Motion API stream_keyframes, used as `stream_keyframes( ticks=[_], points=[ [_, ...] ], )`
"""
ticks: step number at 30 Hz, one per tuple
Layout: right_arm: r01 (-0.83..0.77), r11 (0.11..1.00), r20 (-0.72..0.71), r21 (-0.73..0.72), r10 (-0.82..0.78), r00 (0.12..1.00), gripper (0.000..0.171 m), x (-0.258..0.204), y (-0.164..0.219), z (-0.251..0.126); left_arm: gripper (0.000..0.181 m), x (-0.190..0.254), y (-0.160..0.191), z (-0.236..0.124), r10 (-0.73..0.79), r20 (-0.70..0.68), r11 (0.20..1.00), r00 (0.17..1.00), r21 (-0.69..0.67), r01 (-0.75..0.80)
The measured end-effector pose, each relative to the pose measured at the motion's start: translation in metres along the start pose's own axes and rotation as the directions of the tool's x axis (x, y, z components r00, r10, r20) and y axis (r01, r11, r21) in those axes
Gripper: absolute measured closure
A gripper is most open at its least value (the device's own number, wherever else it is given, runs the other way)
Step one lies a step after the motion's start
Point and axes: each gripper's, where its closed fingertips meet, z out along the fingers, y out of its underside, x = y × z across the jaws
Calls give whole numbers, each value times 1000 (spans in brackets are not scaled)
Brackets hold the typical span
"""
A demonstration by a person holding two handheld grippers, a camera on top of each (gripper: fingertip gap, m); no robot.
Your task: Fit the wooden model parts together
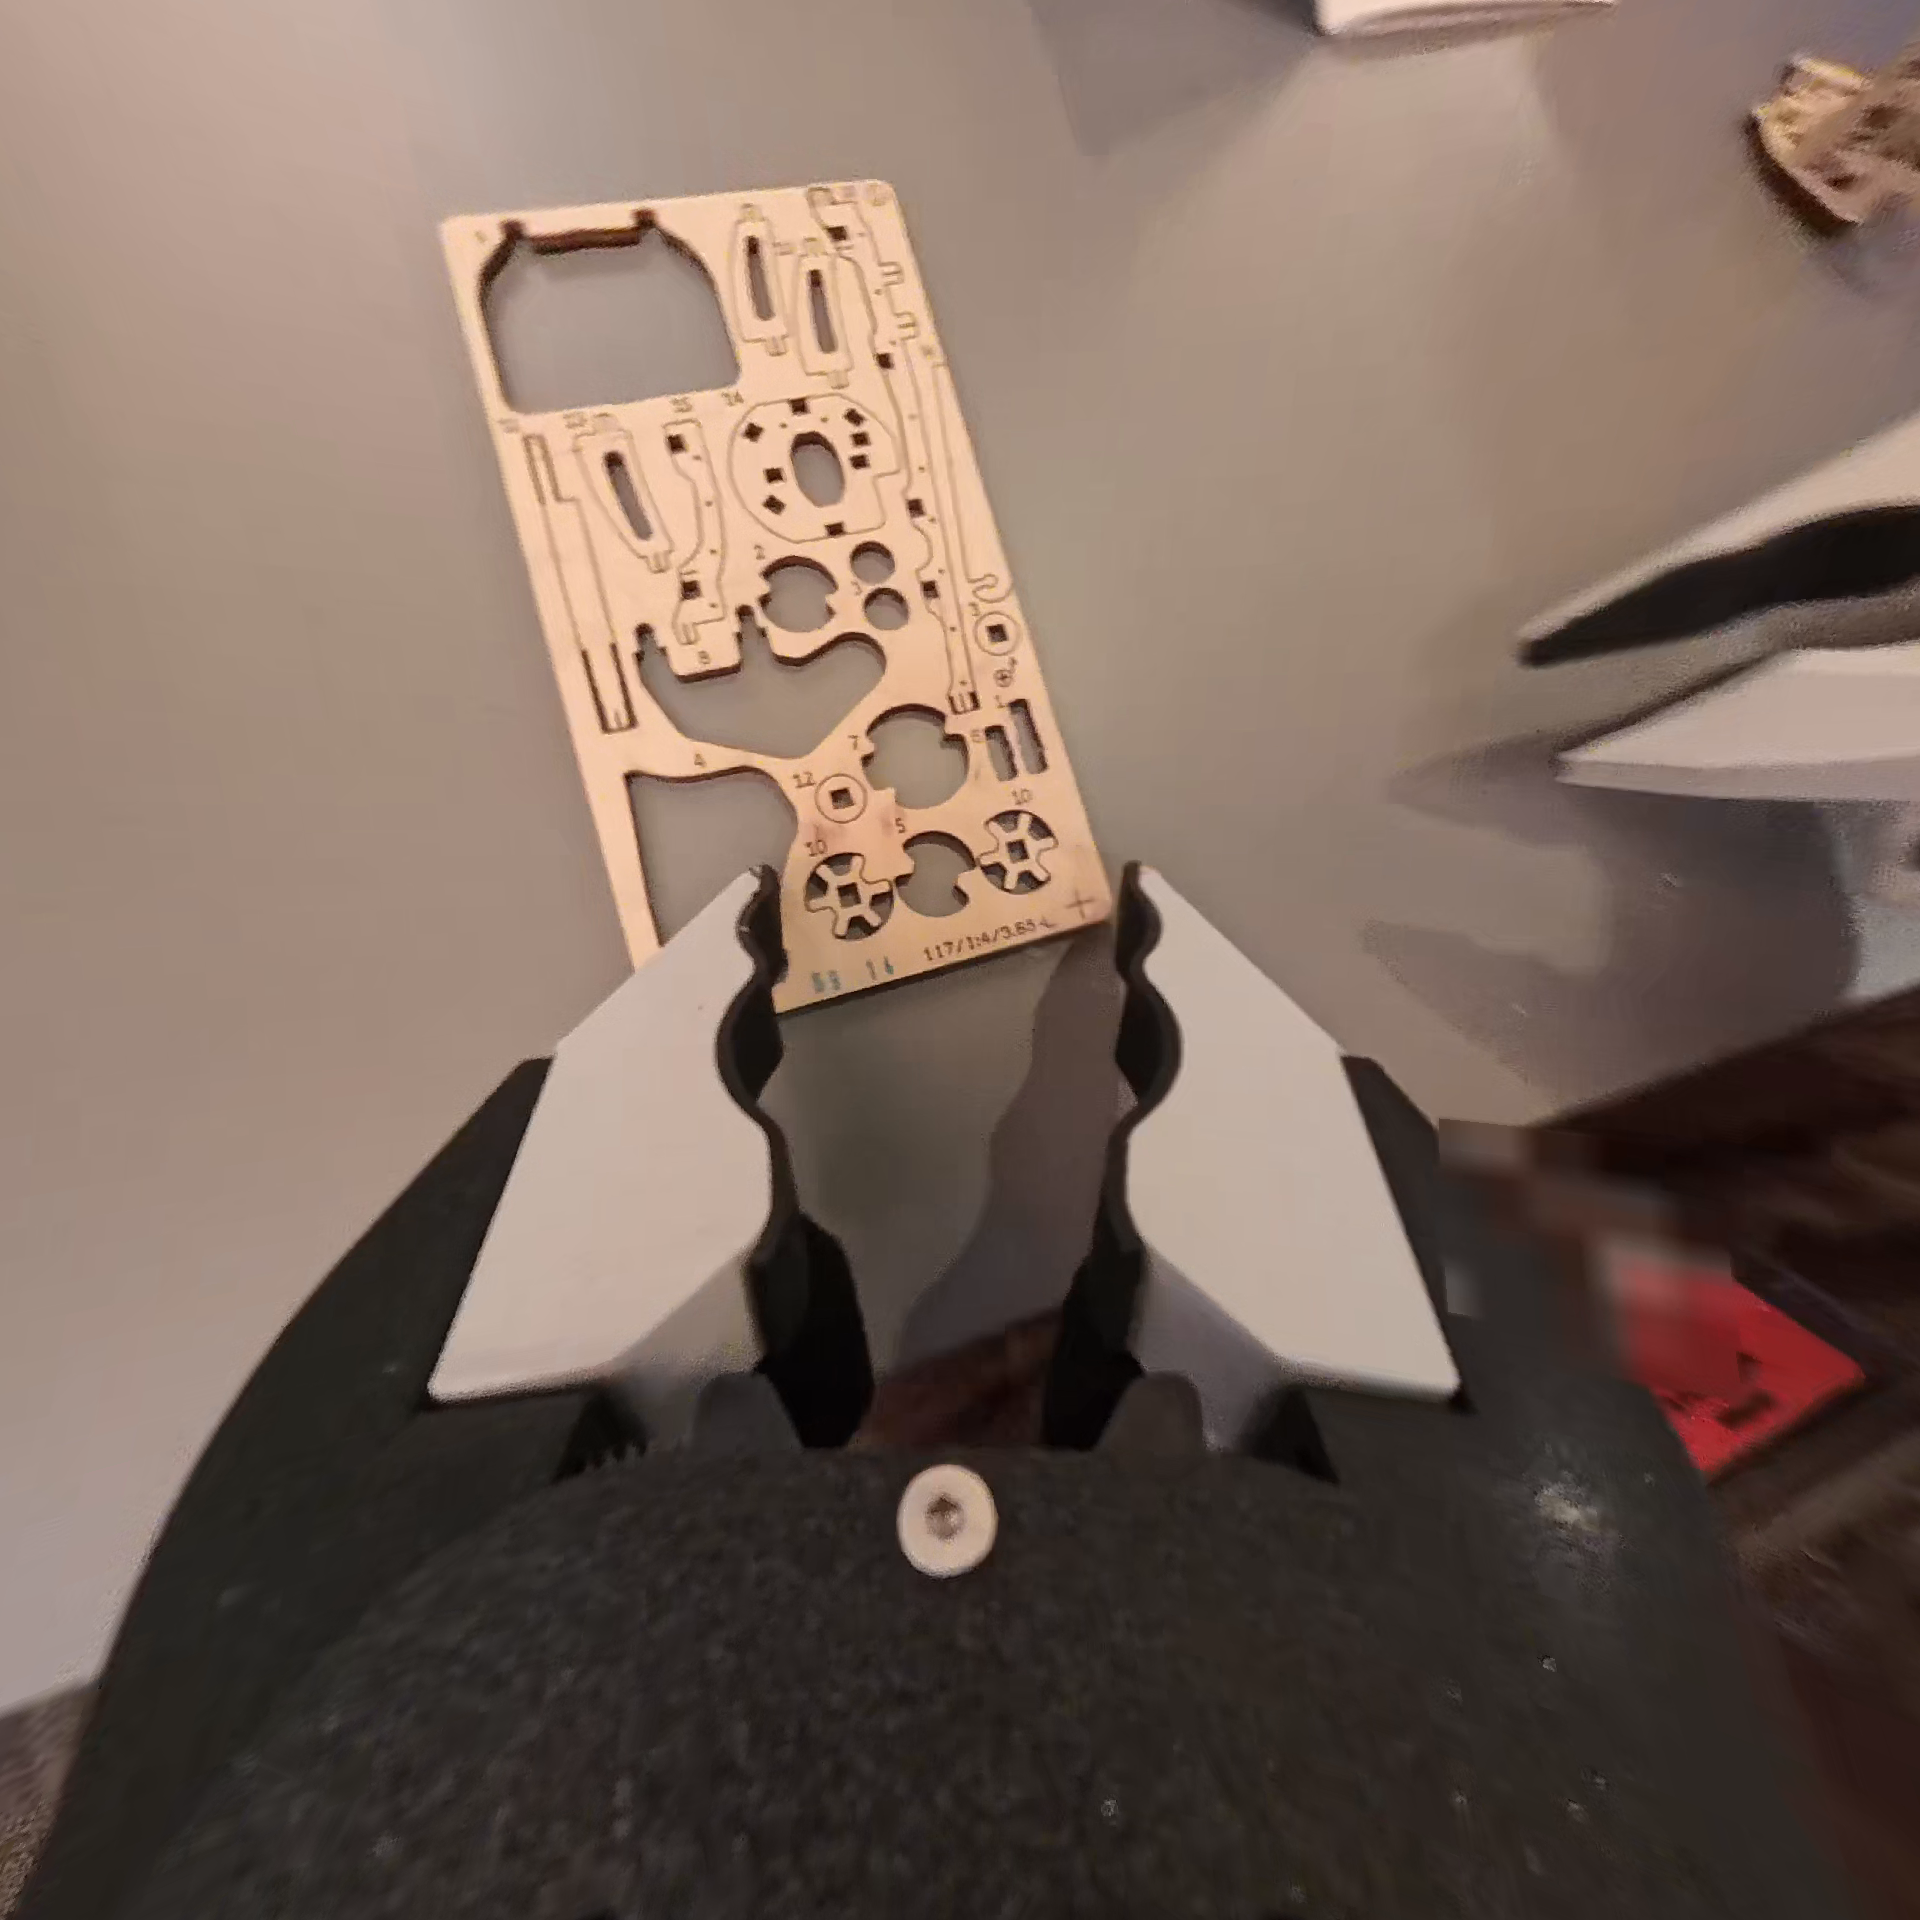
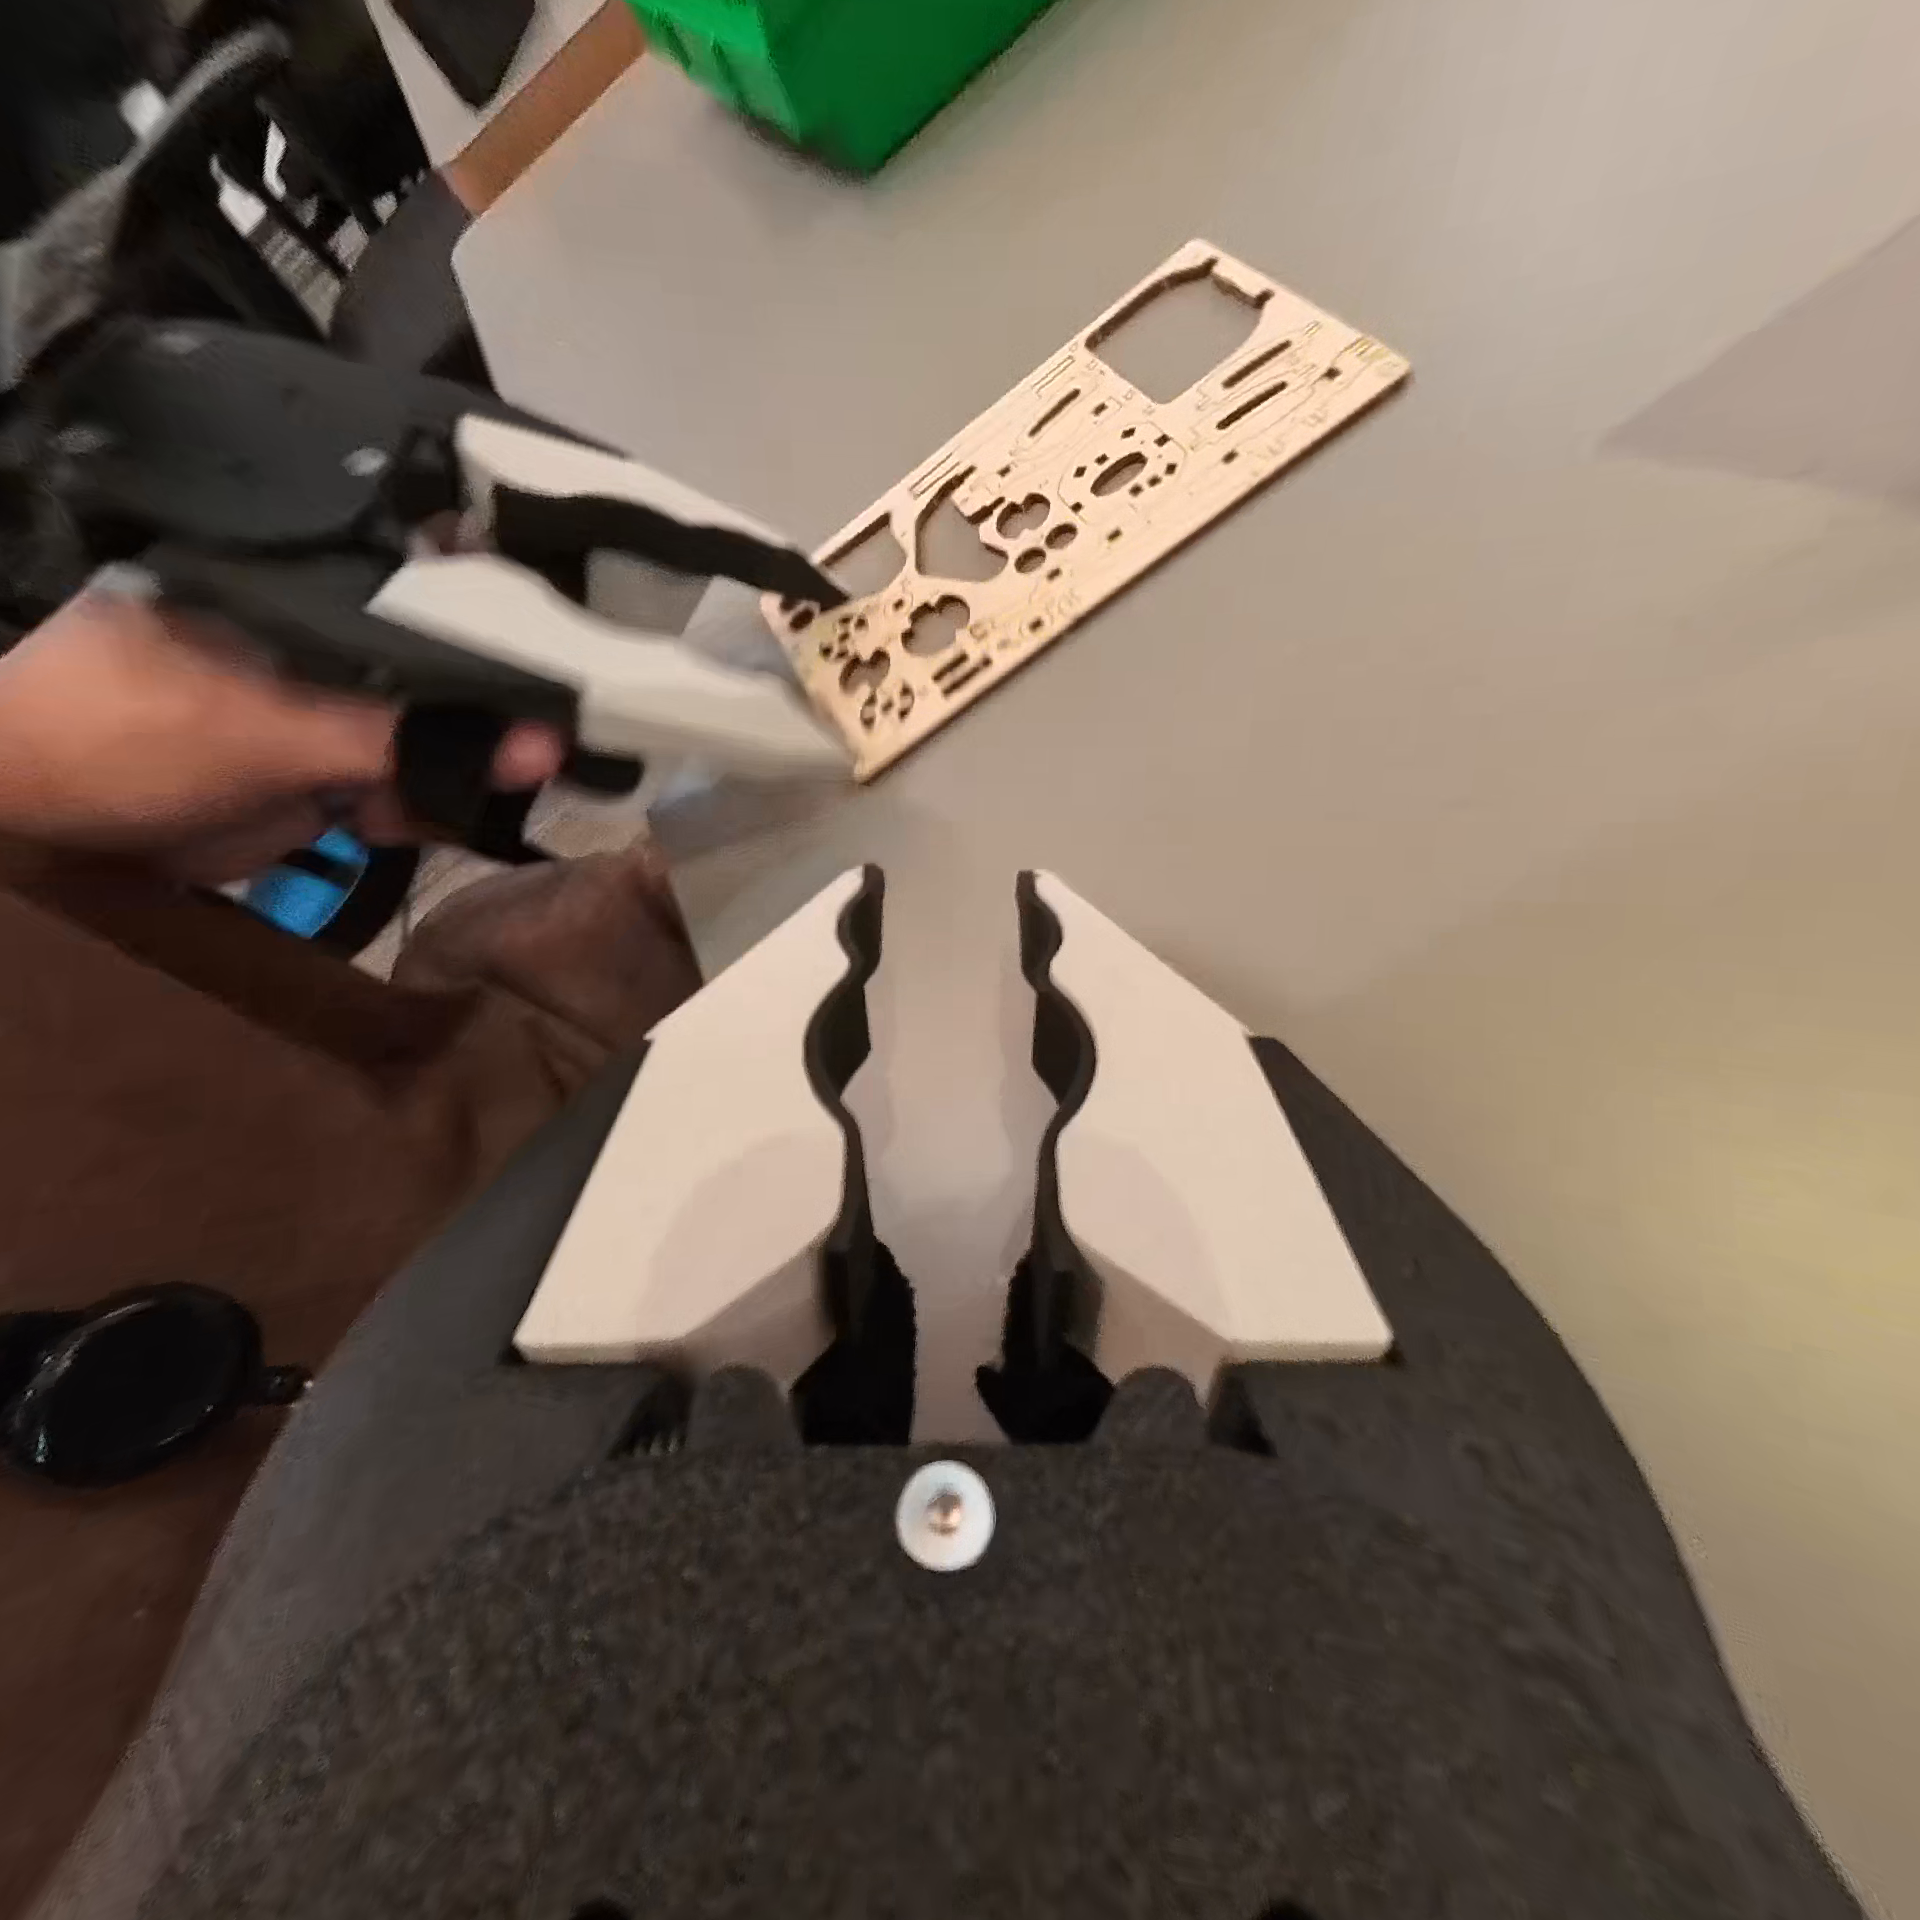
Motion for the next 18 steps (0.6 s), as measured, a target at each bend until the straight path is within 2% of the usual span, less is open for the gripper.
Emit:
stream_keyframes(
  ticks=[3, 6, 9, 13, 16, 18],
  points=[
    [16, 1000, 5, -19, -16, 1000, 142, -7, 4, 4, 114, 36, 18, -10, 10, -70, 1000, 997, -19, -11],
    [108, 994, 10, -4, -108, 994, 142, -20, 1, 6, 115, 64, 34, -22, -10, -159, 1000, 987, -30, 6],
    [246, 963, -30, -106, -251, 968, 140, -20, 16, 18, 115, 87, 47, -34, -38, -266, 999, 963, -42, 28],
    [403, 892, -95, -206, -428, 899, 144, -16, 29, 30, 120, 78, 56, -52, -135, -331, 990, 934, 0, 144],
    [432, 882, -43, -189, -447, 894, 152, -28, 35, 31, 140, 61, 67, -61, -245, -377, 967, 893, -28, 254],
    [452, 872, -33, -190, -465, 884, 156, -30, 37, 30, 144, 56, 67, -65, -344, -440, 933, 829, -64, 353]
  ],
)
